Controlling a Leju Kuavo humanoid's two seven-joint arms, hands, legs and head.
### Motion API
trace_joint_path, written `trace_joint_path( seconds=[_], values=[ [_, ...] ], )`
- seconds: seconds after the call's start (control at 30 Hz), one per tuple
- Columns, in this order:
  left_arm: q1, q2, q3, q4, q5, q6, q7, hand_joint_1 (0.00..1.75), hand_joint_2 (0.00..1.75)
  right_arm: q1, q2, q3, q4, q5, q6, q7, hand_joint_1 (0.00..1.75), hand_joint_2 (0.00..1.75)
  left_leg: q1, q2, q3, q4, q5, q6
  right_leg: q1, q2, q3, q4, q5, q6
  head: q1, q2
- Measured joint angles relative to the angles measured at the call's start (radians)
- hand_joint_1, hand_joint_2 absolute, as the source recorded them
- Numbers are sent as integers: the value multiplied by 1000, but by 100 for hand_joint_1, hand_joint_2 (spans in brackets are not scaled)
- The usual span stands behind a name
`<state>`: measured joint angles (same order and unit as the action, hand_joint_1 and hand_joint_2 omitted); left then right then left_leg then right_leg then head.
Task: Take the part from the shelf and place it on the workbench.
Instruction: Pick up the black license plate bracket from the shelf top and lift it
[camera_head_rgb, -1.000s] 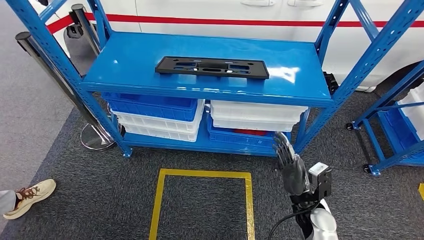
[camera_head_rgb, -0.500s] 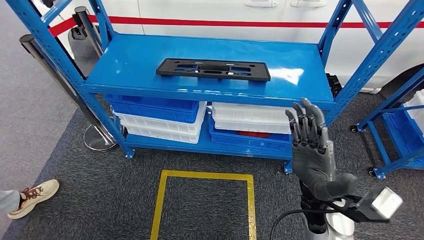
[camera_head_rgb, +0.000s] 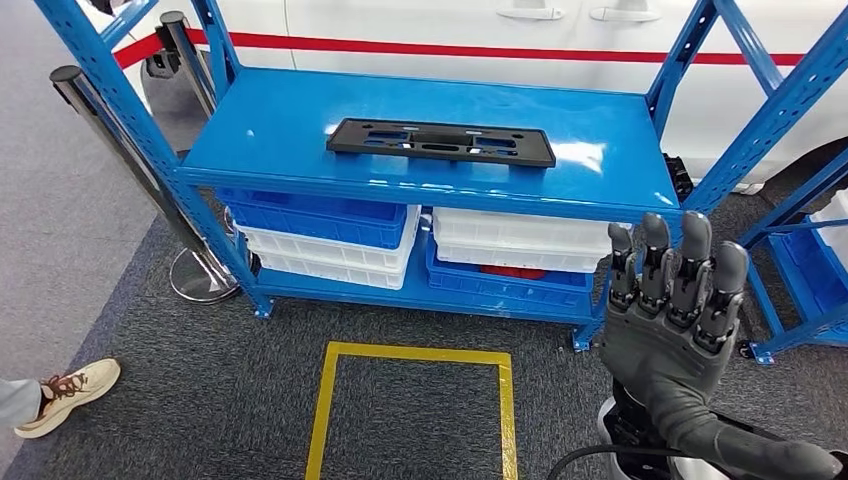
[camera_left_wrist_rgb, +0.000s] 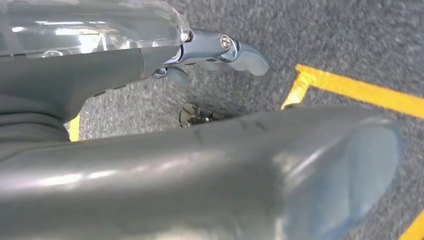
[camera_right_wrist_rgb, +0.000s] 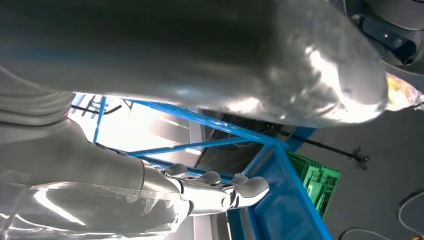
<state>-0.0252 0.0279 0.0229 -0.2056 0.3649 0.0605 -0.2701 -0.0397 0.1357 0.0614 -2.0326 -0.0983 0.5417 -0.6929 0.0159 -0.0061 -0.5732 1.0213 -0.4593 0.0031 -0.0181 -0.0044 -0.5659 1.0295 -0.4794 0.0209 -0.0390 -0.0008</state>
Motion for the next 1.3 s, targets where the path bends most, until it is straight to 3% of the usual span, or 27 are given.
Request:
trace_joint_path(
  seconds=[0.07, 0.13, 0.17, 0.2, 0.23, 0.3, 0.37, 0.43, 0.53, 0.6, 0.67, 0.7, 0.73, 0.8, 0.87, 0.97, 1.07, 1.17, 1.2, 1.23, 1.3],
  values=[
    [1, 0, 4, 0, 1, -1, -2, 0, 0, 0, 0, 3, -5, -1, 0, 0, 0, 0, 1, 0, 5, -5, 1, 13, -2, 1, -28, 64, -37, 7, 0, 0],
    [0, -1, 8, 0, 1, -2, -4, 0, 0, 1, -2, 3, -6, -2, 0, 0, 0, 0, -3, 0, 7, -5, -2, 20, -2, 2, -98, 197, -93, 9, 0, 0],
    [1, -1, 10, 0, 1, -2, -4, 0, 0, 2, -3, 3, -6, -2, 0, 0, 0, 0, -5, 0, 9, -5, -4, 23, -1, 2, -131, 253, -108, 8, 0, 0],
    [1, -1, 11, 0, 2, -3, -4, 0, 0, 3, -5, 3, -6, -2, 0, 0, 0, 0, -8, -1, 12, -5, -6, 25, 0, 2, -151, 279, -105, 6, 0, 0],
    [2, -1, 13, 0, 2, -3, -4, 0, 0, 4, -7, 3, -6, -2, 0, 0, 0, 0, -11, -2, 16, -5, -9, 26, 2, 2, -150, 265, -80, 2, 0, 0],
    [2, -4, 16, 0, 1, -5, -5, 0, 0, 4, -9, 3, -6, -2, 0, 0, 0, 0, -15, -4, 28, -5, -17, 25, 10, 3, -103, 146, -2, -15, 0, 0],
    [1, -7, 17, 1, 0, -8, -7, 0, 0, 3, -10, 3, -6, -1, 0, 0, 0, 0, -19, -5, 34, -4, -27, 19, 19, 3, -56, 35, 39, -31, 0, 0],
    [0, -8, 18, 1, -1, -11, -9, 0, 0, 3, -11, 3, -6, 0, -1, 0, 0, 0, -20, -5, 36, -5, -33, 9, 24, 4, -43, 5, 36, -36, -1, 0],
    [-1, -7, 18, 1, -2, -11, -9, 0, 0, 3, -11, 4, -6, 0, -1, 0, 0, 0, -19, -1, 37, 9, -49, -7, 15, 5, -27, -13, 36, -42, -3, 0],
    [-2, -8, 18, 1, -3, -13, -10, 0, 0, 2, -12, 6, -6, 0, -5, 0, 0, 0, -14, 0, -8, 102, -93, -18, 12, 1, -13, -22, 32, -49, -6, 0],
    [-1, -8, 18, 2, -3, -16, -10, 0, 0, 3, -13, 8, -3, -3, -15, 0, 0, 0, -7, 0, -83, 228, -136, -27, 12, 3, -5, -22, 24, -53, -8, 0],
    [0, -8, 18, 2, -4, -16, -10, 0, 0, 3, -14, 10, 0, -5, -18, 0, 0, 0, -4, 0, -107, 260, -135, -31, 11, 7, -1, -21, 20, -52, -8, 0],
    [1, -8, 18, 2, -4, -15, -10, 0, 0, 4, -16, 11, 4, -7, -17, 0, 0, 0, 0, 0, -114, 256, -116, -34, 10, 14, 3, -20, 16, -50, -8, 0],
    [3, -8, 19, 2, -5, -12, -11, 0, 0, 5, -17, 12, 13, -12, -8, 0, 0, 0, 6, -8, -77, 145, -33, -37, 8, 28, 16, -17, 5, -43, -7, 0],
    [4, -7, 19, 5, -6, -12, -11, 0, 0, 4, -18, 12, 20, -15, -2, 0, 0, 0, 8, -29, -29, 34, 17, -34, 7, 42, 21, -11, -5, -34, -7, 0],
    [1, -7, 20, 8, -6, -11, -12, 0, 0, 5, -19, 12, 28, -18, 1, 0, 0, 0, 3, -30, -12, 0, 13, -18, 3, 61, 18, -11, -8, -16, -7, 0],
    [-1, -8, 20, 8, -7, -11, -12, 0, 0, 5, -21, 12, 32, -22, 8, 0, 0, 0, 7, -8, 3, -15, 13, 2, 3, 44, 2, 28, -35, -1, -4, 0],
    [0, -8, 20, 8, -8, -12, -12, 0, 0, 8, -24, 12, 40, -18, 9, 0, 0, 0, 5, 7, 11, -19, 6, 15, 3, 16, -99, 207, -106, 7, -1, 0],
    [0, -8, 21, 8, -9, -12, -12, 0, 0, 10, -26, 12, 43, -14, 4, 0, 0, 0, 5, 10, 14, -18, 3, 15, 2, 14, -128, 252, -112, 9, -1, 0],
    [0, -8, 21, 8, -9, -12, -12, 0, 0, 11, -27, 12, 47, -10, -2, 0, 0, 0, 4, 13, 17, -18, 0, 15, 1, 13, -140, 261, -99, 9, -1, 0],
    [-1, -8, 21, 8, -11, -14, -12, 0, 0, 13, -31, 12, 50, -5, -12, 0, 0, 0, 4, 14, 28, -16, -9, 11, 1, 9, -105, 170, -26, 6, -1, 0]
  ],
)
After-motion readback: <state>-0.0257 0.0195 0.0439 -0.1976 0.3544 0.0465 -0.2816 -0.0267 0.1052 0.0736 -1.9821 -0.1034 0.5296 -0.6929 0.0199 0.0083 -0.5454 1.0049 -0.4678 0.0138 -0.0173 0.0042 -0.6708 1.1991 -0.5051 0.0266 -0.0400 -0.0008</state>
